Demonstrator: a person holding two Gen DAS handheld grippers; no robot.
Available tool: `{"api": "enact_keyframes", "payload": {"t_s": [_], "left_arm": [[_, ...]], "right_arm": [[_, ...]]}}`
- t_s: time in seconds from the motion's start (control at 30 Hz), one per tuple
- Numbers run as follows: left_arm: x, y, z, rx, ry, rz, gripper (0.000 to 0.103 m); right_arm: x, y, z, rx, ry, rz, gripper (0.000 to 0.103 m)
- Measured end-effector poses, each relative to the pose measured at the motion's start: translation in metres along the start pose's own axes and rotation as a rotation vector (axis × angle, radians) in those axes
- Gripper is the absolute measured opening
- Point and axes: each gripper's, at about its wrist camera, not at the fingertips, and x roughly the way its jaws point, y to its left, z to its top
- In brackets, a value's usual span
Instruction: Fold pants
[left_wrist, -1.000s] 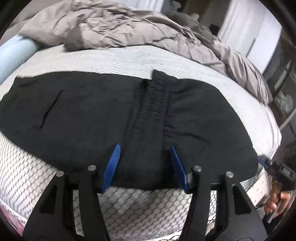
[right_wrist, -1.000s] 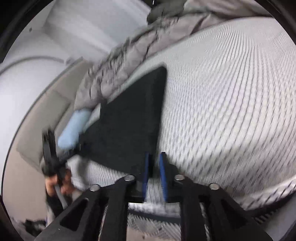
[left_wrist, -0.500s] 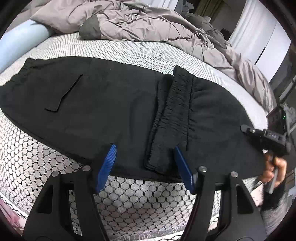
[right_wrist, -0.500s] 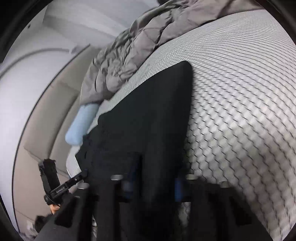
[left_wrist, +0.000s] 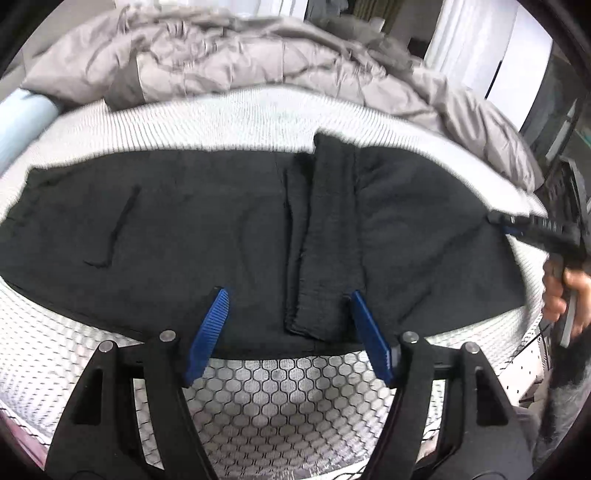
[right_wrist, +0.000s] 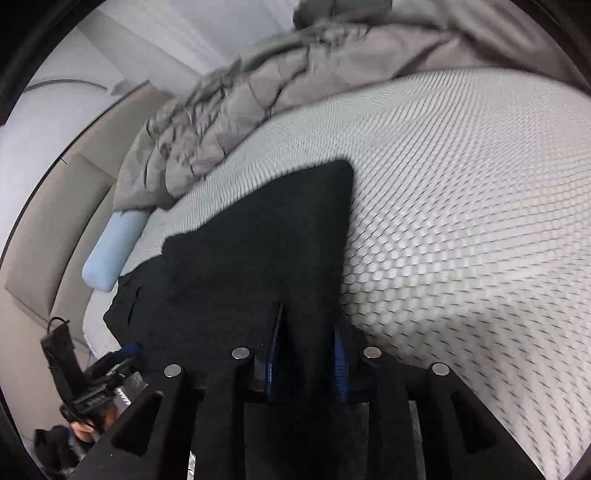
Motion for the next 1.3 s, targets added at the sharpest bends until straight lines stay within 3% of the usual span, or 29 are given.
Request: {"api": "enact_keyframes", "payload": {"t_s": [0.1, 0.2, 0.3, 0.4, 0.47, 0.5, 0.57, 0.67, 0.73, 0.8, 0.87, 0.9, 1.0, 1.03, 1.1, 1.17, 1.3], "left_arm": [[-0.004, -0.015, 0.008, 0.047, -0.02, -0.037, 0.075], [0.009, -0.048, 0.021, 0.101, 0.018, -0.057, 0.075], [0.021, -0.079, 0.026, 0.199, -0.006, -0.174, 0.076], [0.056, -0.096, 0.022, 0.252, 0.101, -0.246, 0.076], [0.072, -0.092, 0.017, 0.27, 0.121, -0.19, 0.074], [0.069, -0.088, 0.015, 0.291, 0.105, -0.212, 0.072], [0.058, -0.079, 0.01, 0.302, 0.087, -0.214, 0.072], [0.046, -0.076, 0.002, 0.336, 0.058, -0.151, 0.072], [0.038, -0.088, 0.002, 0.367, 0.055, -0.111, 0.072], [0.023, -0.091, 0.007, 0.369, 0.03, -0.18, 0.072], [0.029, -0.099, 0.025, 0.374, 0.017, -0.215, 0.073], [0.037, -0.101, 0.033, 0.371, 0.029, -0.214, 0.074], [0.093, -0.094, 0.053, 0.337, 0.161, -0.185, 0.074], [0.101, -0.087, 0.053, 0.328, 0.169, -0.21, 0.073], [0.095, -0.072, 0.051, 0.317, 0.138, -0.269, 0.07], [0.085, -0.064, 0.047, 0.313, 0.131, -0.24, 0.072], [0.065, -0.076, 0.047, 0.35, 0.089, -0.169, 0.072]], "right_arm": [[-0.027, 0.023, -0.021, -0.12, -0.085, -0.105, 0.033], [-0.029, 0.057, -0.043, -0.201, -0.113, -0.106, 0.038], [-0.013, 0.091, -0.06, -0.298, -0.105, -0.107, 0.039], [0.01, 0.091, -0.07, -0.311, -0.048, -0.092, 0.039], [0.03, 0.085, -0.075, -0.312, 0.012, -0.093, 0.038], [0.033, 0.082, -0.079, -0.335, 0.019, -0.098, 0.038], [0.026, 0.076, -0.086, -0.404, -0.017, -0.153, 0.035], [0.012, 0.054, -0.088, -0.351, -0.066, -0.283, 0.036], [0.004, 0.047, -0.083, -0.277, -0.07, -0.254, 0.036], [-0.001, 0.063, -0.079, -0.299, -0.111, -0.272, 0.036], [0.004, 0.087, -0.072, -0.345, -0.116, -0.188, 0.04], [0.013, 0.098, -0.065, -0.347, -0.102, -0.158, 0.04], [0.047, 0.102, -0.047, -0.32, -0.022, -0.092, 0.04], [0.061, 0.1, -0.042, -0.31, 0.013, -0.111, 0.04], [0.076, 0.086, -0.042, -0.348, 0.04, -0.252, 0.036], [0.063, 0.068, -0.05, -0.386, -0.02, -0.356, 0.036], [0.033, 0.059, -0.056, -0.316, -0.079, -0.322, 0.038]]}}
